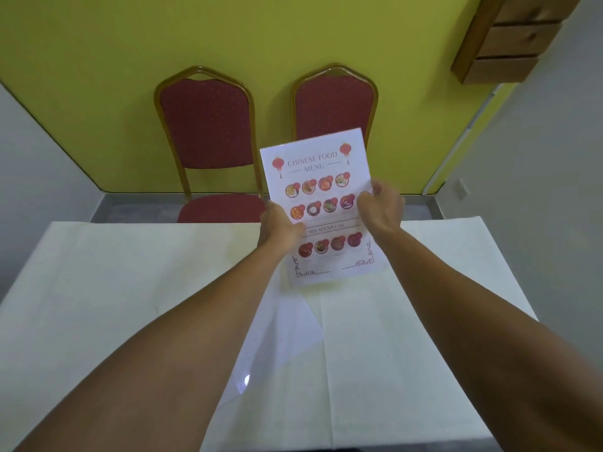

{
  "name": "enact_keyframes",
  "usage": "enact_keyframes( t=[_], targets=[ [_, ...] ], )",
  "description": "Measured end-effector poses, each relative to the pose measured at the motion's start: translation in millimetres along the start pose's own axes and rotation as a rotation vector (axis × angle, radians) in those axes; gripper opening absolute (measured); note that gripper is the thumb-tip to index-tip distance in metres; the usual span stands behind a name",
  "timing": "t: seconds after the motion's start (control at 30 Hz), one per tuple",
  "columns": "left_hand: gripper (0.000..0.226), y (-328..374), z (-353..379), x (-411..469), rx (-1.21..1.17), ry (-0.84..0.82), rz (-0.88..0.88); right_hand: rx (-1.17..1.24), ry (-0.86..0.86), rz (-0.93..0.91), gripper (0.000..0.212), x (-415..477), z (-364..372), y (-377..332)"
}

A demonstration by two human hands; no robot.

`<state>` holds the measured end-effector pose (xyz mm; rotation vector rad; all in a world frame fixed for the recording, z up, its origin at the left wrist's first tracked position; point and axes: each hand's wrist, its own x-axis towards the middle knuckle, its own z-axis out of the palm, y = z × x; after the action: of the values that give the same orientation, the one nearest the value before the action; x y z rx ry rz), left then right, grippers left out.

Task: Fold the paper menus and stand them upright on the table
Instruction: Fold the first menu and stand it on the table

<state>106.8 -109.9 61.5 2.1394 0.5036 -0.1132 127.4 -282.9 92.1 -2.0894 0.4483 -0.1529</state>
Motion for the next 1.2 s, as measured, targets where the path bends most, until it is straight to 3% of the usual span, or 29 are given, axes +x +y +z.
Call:
enact_keyframes(
  t=[0.13,0.33,0.6,0.87,1.07,1.2],
  targets=[
    [0.06,5.3,8.4,12.0,-0.027,0.025,0.049,0.149,0.026,0.066,0.04,13.8,1.3,7.7],
    [0.07,3.8,23.7,14.5,-0.105,0.068,0.148,0.331,0.103,0.1,0.032,25.1,10.0,28.2],
    [0.068,-7.6,38.0,20.9,-0.193,0.083,0.187,0.394,0.145,0.084,0.027,35.9,22.9,58.3],
    [0.079,-25.7,45.3,33.6,-0.169,-0.007,0.124,0.221,-0.073,0.019,0.044,38.7,28.3,80.3],
    [0.083,-47.3,55.5,34.4,-0.088,-0.194,0.022,-0.003,-0.241,0.108,0.036,27.5,34.8,113.1],
    [0.084,-49.9,58.8,35.2,-0.069,-0.217,0.006,-0.075,-0.244,0.119,0.033,27.9,38.5,121.4]
  ],
)
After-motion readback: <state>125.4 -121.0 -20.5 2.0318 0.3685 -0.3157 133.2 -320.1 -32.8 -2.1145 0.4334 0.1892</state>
